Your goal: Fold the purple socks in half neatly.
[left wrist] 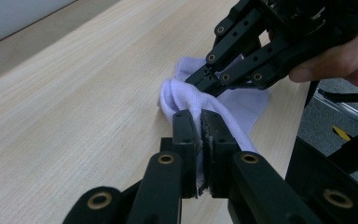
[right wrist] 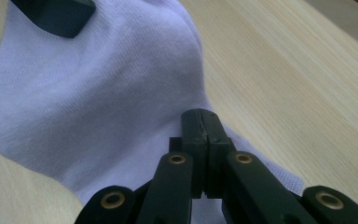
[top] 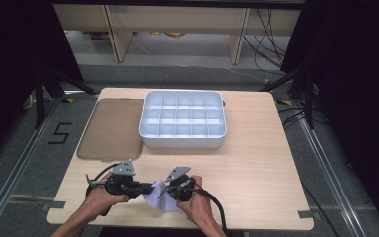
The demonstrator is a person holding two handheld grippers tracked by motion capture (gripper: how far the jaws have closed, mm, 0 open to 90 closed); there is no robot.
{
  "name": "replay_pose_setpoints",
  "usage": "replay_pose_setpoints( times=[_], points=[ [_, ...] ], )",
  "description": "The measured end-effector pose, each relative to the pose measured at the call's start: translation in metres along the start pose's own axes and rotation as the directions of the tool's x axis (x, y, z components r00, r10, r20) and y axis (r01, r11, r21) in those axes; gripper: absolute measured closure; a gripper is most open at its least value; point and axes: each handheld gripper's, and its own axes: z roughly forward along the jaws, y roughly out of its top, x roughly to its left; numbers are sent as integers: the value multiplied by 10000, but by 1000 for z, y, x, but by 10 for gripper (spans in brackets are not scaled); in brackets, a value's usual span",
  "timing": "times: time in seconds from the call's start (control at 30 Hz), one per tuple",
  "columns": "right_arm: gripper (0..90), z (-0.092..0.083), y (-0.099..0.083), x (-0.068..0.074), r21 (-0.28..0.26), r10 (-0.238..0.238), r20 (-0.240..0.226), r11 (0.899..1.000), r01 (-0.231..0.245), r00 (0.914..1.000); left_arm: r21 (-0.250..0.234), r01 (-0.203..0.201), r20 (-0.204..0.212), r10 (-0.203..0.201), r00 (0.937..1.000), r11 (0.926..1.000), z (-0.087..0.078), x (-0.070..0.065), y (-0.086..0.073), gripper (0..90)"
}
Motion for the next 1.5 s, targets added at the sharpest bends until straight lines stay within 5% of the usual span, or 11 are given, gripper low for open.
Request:
replay_pose_setpoints(
  times=[0.13,0.37,0.47,0.6,0.87,1.5],
  points=[
    [900,-5,2,0,-38,-173,-59,9998,173,9998,41,-145,-124,145,9998,9999,-2,-1,1,846],
    [900,-46,-18,-15,-544,284,285,9982,-268,9992,127,-230,-310,233,9992,9997,-4,-1,3,845],
    [900,-53,-32,-17,-44,380,303,9993,-379,9988,192,-247,-408,255,9988,9995,-3,-2,3,843],
    [900,-47,-42,-21,463,612,301,9970,-625,9977,131,-260,-443,266,9987,9996,1,-5,6,838],
    [900,-41,-41,-25,402,710,108,9966,-713,9974,-220,-279,-561,266,9981,9994,14,-12,20,838],
    [895,-43,-42,-26,386,1032,-152,9940,-1026,9945,126,-180,-305,184,9994,9998,54,-19,35,840]
  ],
)
